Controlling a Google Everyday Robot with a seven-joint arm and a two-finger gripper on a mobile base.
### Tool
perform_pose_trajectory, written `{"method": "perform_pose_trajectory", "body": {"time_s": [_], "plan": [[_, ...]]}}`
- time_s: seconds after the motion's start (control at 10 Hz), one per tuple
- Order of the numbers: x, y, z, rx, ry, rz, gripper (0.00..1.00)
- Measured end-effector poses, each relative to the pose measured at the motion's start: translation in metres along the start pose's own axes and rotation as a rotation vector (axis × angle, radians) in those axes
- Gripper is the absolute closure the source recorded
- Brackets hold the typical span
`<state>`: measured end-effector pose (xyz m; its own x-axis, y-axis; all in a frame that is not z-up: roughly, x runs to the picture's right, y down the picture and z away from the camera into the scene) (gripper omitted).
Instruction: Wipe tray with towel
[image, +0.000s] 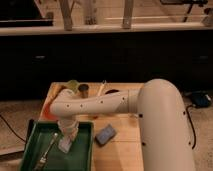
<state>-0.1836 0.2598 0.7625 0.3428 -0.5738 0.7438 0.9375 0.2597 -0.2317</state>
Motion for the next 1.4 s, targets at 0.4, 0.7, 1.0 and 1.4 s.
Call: {"method": "perform_pose_trajectory", "body": {"time_s": [0.4, 0.7, 1.0, 1.4], "plan": [[0.003, 0.005, -0.001, -0.002, -0.009, -0.011, 0.98], [0.002, 0.008, 0.000, -0.004, -0.019, -0.025, 0.98], [-0.004, -0.017, 0.000, -0.016, -0.013, -0.072, 0.98], [-0.028, -0.039, 0.009, -0.045, -0.019, -0.173, 0.98]]}}
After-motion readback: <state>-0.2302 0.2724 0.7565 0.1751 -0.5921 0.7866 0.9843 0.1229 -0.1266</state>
